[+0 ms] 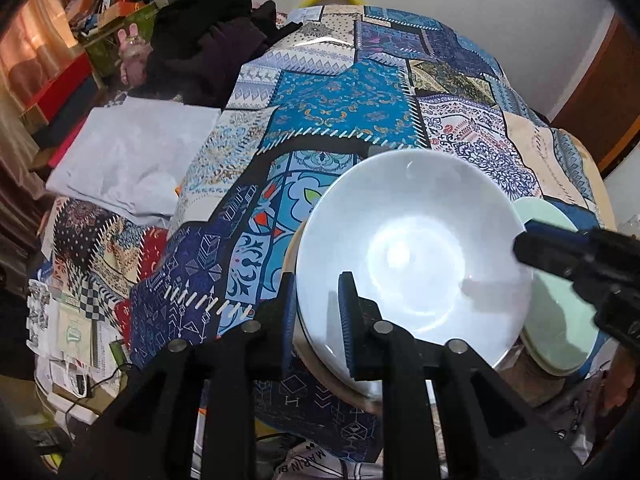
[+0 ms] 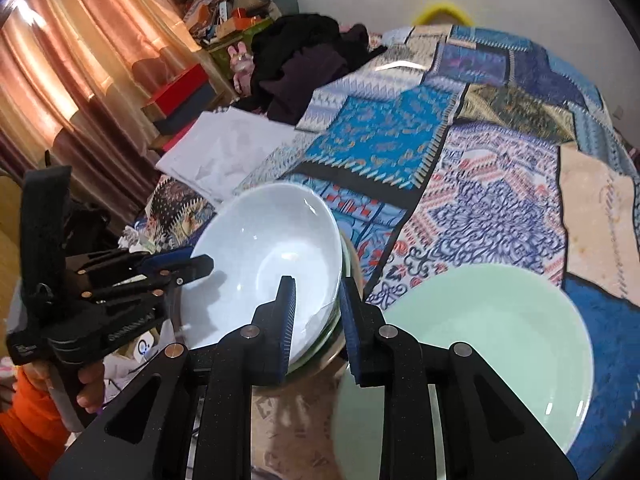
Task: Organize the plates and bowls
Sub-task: 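Lower the white bowl into the green bowl and open the left tool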
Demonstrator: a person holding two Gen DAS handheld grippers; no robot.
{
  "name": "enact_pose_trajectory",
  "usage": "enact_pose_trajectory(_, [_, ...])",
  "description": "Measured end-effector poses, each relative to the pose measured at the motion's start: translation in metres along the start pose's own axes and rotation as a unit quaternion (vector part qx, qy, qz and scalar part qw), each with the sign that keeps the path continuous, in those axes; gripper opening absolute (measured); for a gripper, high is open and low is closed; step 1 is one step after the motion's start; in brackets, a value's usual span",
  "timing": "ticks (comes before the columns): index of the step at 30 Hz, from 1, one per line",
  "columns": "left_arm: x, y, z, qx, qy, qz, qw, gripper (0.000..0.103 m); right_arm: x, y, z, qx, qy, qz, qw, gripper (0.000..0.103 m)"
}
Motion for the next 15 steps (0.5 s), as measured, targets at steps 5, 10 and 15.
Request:
enact_pose_trajectory(5, [0.005, 0.002, -0.002, 0.001, -0.001, -0.004, 1.0, 0.023, 0.006, 0.001, -0.002, 0.006, -0.007, -0.007, 1.0, 0.022])
enact_pose_trajectory(10, [0.024, 0.009, -0.003, 0.009, -0.04, -0.015, 0.9991, 0.033, 0.007, 0.001, -0.003, 0.005, -0.007, -0.005, 1.0, 0.022])
enact_pose_trajectory(15, [0.033, 0.013, 0.004, 0.021, -0.045, -0.033, 0.9982, 0.047, 0.008, 0.002, -0.005, 0.006, -0.011, -0.005, 1.0, 0.03])
Point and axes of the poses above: each gripper's, at about its wrist camera, not at the fingertips, and x roughly against the way its jaws point, z to its left, y to its top, the point moved 5 cm from there along -x, roughly the way its jaws point, and after that the axes turned 12 degrees about x, right-handed, at the moved point
